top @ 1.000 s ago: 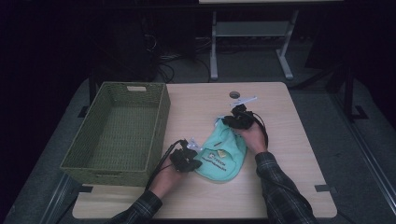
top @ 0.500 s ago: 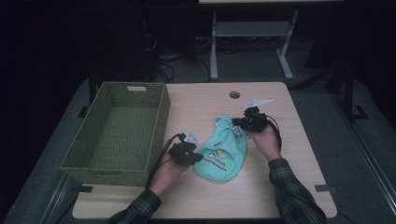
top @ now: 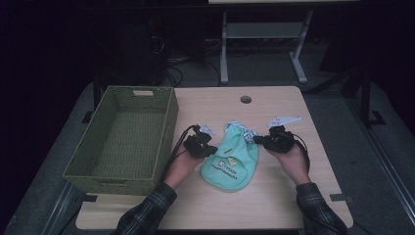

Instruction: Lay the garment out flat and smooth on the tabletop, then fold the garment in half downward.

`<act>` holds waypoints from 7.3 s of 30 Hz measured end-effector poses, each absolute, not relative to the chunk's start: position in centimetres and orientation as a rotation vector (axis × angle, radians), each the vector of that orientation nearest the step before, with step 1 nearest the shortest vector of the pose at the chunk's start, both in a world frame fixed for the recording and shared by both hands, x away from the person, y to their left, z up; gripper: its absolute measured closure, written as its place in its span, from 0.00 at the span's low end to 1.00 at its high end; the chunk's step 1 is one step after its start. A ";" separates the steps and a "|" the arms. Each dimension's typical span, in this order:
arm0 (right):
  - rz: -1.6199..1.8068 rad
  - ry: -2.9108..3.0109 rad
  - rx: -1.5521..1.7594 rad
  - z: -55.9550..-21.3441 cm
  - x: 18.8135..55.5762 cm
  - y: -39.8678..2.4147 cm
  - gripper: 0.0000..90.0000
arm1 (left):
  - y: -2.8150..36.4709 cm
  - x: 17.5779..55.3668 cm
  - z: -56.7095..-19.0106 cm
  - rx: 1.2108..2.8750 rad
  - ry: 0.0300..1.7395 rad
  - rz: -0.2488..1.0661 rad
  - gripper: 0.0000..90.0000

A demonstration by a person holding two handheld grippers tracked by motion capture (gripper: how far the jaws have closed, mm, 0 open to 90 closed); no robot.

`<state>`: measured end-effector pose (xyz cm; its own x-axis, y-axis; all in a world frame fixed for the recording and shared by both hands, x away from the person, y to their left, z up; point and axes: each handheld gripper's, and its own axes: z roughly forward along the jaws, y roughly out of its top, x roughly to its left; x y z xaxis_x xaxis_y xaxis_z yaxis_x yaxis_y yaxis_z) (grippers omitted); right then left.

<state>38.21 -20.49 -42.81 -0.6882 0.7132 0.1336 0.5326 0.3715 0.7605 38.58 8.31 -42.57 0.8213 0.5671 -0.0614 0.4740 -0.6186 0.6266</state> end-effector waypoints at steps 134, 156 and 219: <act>1.074 2.561 1.131 -46.3 33.2 -22.1 1.00 | 3.6 44.7 -45.3 2.395 0.783 0.256 1.00; 1.040 2.540 1.169 -46.7 34.0 -23.4 1.00 | 6.6 40.4 -45.3 2.423 0.842 0.220 1.00; 1.110 2.689 0.913 -46.8 31.1 -17.1 1.00 | 8.1 34.1 -45.6 2.410 0.769 0.212 0.67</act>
